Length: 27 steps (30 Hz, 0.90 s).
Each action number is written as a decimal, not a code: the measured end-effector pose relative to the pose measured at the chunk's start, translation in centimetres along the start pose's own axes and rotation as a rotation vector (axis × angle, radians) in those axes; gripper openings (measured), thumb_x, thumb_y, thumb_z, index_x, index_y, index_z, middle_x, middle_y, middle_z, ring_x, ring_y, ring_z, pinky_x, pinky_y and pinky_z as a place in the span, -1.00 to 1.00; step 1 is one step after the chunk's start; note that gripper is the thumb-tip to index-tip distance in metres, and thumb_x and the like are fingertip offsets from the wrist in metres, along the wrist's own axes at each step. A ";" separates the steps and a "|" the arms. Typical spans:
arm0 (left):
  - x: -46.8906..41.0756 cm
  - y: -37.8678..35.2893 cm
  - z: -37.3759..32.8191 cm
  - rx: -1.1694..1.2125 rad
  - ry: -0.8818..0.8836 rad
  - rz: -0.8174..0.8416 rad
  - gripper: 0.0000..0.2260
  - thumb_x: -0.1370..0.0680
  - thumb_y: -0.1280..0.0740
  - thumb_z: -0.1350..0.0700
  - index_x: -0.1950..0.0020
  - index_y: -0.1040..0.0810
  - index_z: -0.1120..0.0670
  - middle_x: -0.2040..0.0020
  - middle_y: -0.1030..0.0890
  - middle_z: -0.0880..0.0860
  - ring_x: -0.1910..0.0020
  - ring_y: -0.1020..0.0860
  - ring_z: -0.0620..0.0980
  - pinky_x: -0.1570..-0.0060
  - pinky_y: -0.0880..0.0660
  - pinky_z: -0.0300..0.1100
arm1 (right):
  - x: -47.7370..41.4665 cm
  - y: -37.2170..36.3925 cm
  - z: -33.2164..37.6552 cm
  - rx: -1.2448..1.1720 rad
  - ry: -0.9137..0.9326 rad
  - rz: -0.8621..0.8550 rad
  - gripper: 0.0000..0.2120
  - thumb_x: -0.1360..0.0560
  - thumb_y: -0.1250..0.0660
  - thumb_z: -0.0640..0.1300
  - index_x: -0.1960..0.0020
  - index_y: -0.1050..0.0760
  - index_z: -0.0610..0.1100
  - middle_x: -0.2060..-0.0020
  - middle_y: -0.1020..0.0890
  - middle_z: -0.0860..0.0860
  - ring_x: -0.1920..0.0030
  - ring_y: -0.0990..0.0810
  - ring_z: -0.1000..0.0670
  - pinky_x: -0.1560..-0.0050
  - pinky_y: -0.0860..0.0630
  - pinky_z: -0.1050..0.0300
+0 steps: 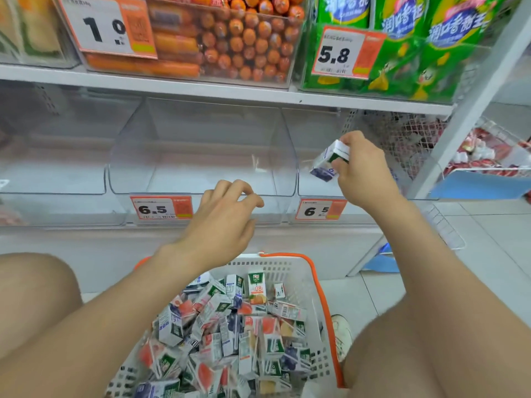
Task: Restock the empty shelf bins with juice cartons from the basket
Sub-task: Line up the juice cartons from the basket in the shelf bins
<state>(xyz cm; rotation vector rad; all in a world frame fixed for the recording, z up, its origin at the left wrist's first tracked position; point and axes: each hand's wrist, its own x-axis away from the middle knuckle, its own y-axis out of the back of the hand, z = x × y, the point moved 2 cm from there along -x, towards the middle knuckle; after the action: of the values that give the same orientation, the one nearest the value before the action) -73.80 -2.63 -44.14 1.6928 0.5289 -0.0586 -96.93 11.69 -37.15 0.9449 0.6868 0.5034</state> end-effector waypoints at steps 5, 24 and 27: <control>0.1 -0.4 -0.3 -0.012 -0.021 -0.016 -0.71 -0.61 -0.36 0.13 -0.33 -0.59 -0.01 -0.36 -0.45 0.05 -0.31 -0.35 0.17 -0.23 -0.47 0.17 | -0.1 -2.2 0.8 0.150 0.079 0.291 -0.64 -0.62 -0.30 -0.24 -0.41 -0.48 -0.21 -0.23 -0.61 -0.26 -0.22 -0.55 -0.29 -0.07 -0.42 0.00; 1.0 -1.1 -0.2 -0.027 -0.067 -0.024 -0.73 -0.57 -0.40 0.22 -0.26 -0.65 0.03 -0.47 -0.40 0.08 -0.44 -0.31 0.21 -0.09 -0.58 0.07 | -0.8 -3.7 0.5 0.140 0.037 0.573 -0.52 -0.61 -0.13 -0.27 -0.48 -0.51 -0.06 -0.38 -0.58 -0.12 -0.18 -0.56 -0.13 -0.16 -0.48 0.14; 1.1 -1.1 0.3 -0.032 -0.087 -0.063 -0.75 -0.55 -0.41 0.21 -0.22 -0.66 0.04 -0.38 -0.46 0.08 -0.35 -0.38 0.17 -0.16 -0.54 0.10 | -0.1 -4.4 0.3 0.145 0.047 0.564 -0.59 -0.72 -0.07 -0.12 -0.50 -0.46 -0.13 -0.44 -0.54 -0.14 -0.44 -0.45 -0.22 -0.36 -0.38 0.06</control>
<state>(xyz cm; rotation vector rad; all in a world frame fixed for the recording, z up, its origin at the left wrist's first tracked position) -73.15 -2.41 -45.60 1.6351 0.5148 -0.1679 -96.34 9.28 -40.81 1.2724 0.4964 0.9841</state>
